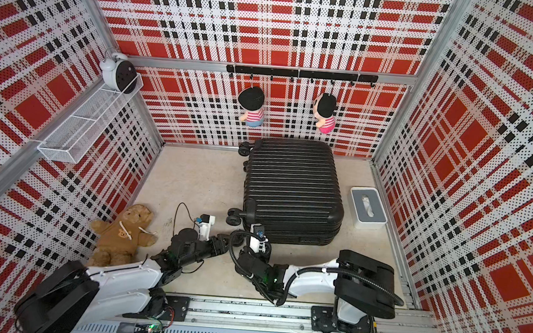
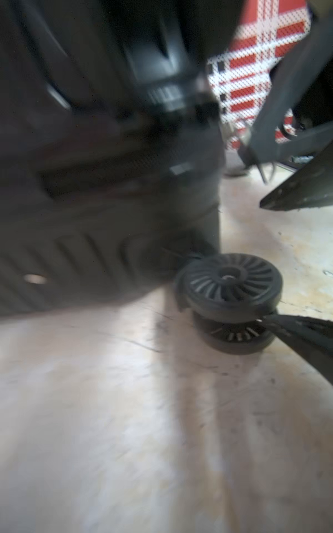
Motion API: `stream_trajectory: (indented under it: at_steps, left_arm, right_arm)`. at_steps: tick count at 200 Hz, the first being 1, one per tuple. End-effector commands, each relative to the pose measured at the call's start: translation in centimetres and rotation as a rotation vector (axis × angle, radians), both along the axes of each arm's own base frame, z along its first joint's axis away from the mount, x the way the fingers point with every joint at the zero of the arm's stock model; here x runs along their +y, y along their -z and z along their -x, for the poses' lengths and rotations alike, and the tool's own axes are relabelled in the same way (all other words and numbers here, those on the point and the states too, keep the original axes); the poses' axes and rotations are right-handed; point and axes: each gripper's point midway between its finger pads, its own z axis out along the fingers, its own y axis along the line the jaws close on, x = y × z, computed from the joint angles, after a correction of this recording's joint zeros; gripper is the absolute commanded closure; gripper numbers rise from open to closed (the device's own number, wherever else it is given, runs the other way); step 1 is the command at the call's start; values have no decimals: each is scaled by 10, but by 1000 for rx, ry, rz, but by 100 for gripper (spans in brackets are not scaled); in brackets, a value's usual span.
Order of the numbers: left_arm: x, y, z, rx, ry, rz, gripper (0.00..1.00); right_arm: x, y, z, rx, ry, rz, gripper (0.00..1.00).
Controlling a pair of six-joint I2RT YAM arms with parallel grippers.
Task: Open the suitcase zippers
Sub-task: Unzip the zipper on the suitcase.
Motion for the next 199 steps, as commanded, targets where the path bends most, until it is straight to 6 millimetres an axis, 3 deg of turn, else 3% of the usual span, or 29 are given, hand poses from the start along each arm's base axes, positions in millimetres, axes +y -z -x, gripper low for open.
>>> stream_trajectory:
  at_steps: [1, 16, 32, 57, 89, 122, 149, 199]
  left_arm:
    - [20, -3, -5, 15, -54, -14, 38]
    - [35, -9, -17, -4, -112, -39, 39]
    - [40, 0, -27, 30, -121, -71, 42]
    - [22, 15, -34, 87, -41, -81, 51]
    - [-2, 28, -38, 116, 29, -73, 53]
    - [-33, 41, -23, 151, 120, -58, 60]
    - [-46, 46, -7, 159, 141, -38, 62]
    - [-63, 51, 12, 172, 186, 13, 64]
  right_arm:
    - [4, -19, 7, -6, 3, -109, 100]
    - [4, -20, 8, -8, -2, -111, 100]
    - [5, -20, 8, -11, -6, -108, 100]
    - [6, -20, 8, -12, -14, -101, 100]
    - [6, -21, 9, -8, -20, -88, 100]
    - [3, -18, 10, 1, -14, -71, 100]
    - [4, -18, 11, 1, -15, -64, 100]
    - [27, -27, 19, -37, -65, -41, 100]
